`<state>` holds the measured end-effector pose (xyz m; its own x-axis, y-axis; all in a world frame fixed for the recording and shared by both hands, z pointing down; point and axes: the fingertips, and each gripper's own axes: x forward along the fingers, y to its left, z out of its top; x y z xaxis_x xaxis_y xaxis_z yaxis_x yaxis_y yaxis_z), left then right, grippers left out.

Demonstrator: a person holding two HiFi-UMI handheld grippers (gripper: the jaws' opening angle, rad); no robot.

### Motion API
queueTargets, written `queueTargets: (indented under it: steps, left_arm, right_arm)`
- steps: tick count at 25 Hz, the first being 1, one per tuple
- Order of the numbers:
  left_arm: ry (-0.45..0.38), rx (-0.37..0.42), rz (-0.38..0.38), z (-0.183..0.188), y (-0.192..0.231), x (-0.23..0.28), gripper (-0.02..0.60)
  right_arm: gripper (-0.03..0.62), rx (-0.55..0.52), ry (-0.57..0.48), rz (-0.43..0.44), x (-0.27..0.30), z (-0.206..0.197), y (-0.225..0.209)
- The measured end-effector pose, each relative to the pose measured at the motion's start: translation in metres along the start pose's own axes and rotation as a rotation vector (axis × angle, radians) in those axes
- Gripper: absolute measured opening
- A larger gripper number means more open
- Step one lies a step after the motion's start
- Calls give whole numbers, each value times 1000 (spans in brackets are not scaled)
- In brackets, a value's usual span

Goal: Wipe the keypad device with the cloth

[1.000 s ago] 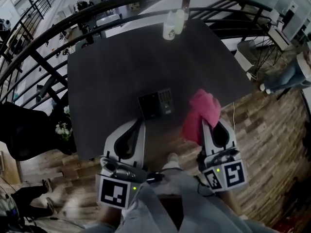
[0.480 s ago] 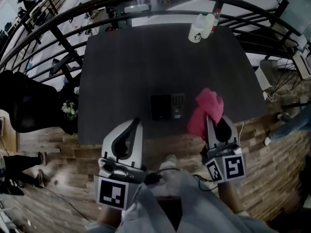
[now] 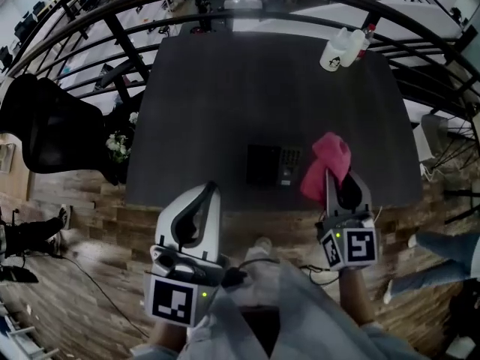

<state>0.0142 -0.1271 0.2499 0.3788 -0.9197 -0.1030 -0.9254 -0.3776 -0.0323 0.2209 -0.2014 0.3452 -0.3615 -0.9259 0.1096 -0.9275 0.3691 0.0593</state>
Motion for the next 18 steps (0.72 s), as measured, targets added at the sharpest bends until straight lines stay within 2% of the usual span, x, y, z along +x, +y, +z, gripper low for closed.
queueTargets:
  steps: [11, 18]
  left_arm:
    - [29, 1, 97, -10, 16, -11, 3]
    - [40, 1, 158, -15, 30, -23, 3]
  right_arm:
    - [71, -43, 70, 69, 42, -35, 8]
    - [71, -55, 123, 125, 64, -59, 28]
